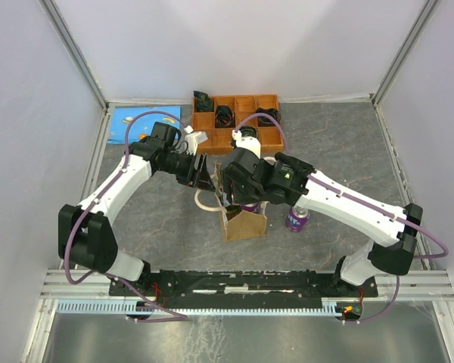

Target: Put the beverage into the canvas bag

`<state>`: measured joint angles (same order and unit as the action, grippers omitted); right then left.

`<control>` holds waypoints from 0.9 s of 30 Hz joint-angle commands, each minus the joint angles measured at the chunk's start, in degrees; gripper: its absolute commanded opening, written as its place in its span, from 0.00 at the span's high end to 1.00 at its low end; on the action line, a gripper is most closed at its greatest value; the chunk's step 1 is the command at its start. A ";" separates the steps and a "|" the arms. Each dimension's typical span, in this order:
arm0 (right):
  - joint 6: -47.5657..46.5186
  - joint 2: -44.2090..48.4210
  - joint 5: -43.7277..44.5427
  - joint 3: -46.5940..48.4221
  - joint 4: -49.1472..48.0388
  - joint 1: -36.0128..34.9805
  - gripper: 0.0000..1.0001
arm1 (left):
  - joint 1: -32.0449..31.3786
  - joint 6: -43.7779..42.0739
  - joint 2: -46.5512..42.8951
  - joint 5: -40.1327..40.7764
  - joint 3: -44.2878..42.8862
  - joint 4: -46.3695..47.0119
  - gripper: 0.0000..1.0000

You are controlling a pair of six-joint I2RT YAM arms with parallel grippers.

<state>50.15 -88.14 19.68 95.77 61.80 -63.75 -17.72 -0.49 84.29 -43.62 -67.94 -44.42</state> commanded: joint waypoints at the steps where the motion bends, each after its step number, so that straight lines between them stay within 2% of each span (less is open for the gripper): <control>1: 1.39 3.14 1.67 1.22 -2.08 -0.35 1.00 | -0.04 -2.14 0.57 -0.95 -1.32 1.23 0.32; 19: 1.71 6.32 3.80 1.21 -2.86 -1.38 1.00 | 0.03 -2.06 2.10 -0.60 -1.54 1.34 0.32; 27: 1.39 4.61 3.09 0.24 -1.08 -1.40 1.00 | -0.17 -1.88 2.26 -0.59 -1.67 1.36 0.32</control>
<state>51.18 -84.71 21.06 95.72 63.72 -64.88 -17.74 -0.49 86.63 -43.62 -67.94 -44.40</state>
